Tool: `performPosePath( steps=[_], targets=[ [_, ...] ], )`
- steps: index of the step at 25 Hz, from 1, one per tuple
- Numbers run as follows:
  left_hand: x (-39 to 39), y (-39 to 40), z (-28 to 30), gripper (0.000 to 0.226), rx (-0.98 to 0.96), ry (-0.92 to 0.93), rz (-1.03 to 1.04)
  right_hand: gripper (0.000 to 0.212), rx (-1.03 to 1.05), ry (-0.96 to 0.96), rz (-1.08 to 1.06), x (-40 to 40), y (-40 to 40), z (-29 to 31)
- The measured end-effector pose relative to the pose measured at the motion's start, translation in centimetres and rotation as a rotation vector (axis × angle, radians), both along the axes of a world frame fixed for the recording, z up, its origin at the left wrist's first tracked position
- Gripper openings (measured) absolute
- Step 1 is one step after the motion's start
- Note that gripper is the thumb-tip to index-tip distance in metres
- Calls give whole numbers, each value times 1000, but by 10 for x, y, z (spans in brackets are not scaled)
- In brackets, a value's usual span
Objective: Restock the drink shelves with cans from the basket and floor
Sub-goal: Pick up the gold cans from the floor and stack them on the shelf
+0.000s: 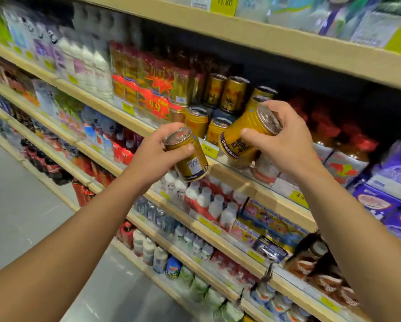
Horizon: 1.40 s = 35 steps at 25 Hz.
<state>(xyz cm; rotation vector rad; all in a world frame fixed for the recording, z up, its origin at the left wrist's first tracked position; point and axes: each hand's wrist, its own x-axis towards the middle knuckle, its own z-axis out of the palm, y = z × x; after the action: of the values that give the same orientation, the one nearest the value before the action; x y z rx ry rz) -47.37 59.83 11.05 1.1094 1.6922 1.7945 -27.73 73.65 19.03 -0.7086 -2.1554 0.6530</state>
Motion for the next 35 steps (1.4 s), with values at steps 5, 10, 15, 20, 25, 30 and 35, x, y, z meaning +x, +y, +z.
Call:
performPosePath(
  steps=[5,10,15,20,25,30,35],
  targets=[
    [-63,29,25,44,60,51,-108,60,194,-47,-89,-55,-2,32],
    [-128,48,33,35,71,105,-260,67,279,-138,-300,-111,1,38],
    [-167,59,34,43,77,117,-368,65,285,-441,-482,-146,16,48],
    [-189,69,34,57,93,91,-429,60,248,-651,-603,-155,28,43],
    [-196,72,29,60,93,77,-473,75,204,-763,-661,-150,48,36],
    [-193,78,26,56,83,73,-510,77,178,-805,-666,-151,53,30],
    [-189,83,27,58,73,60,-545,74,241,-767,-733,-145,44,33]
  ],
)
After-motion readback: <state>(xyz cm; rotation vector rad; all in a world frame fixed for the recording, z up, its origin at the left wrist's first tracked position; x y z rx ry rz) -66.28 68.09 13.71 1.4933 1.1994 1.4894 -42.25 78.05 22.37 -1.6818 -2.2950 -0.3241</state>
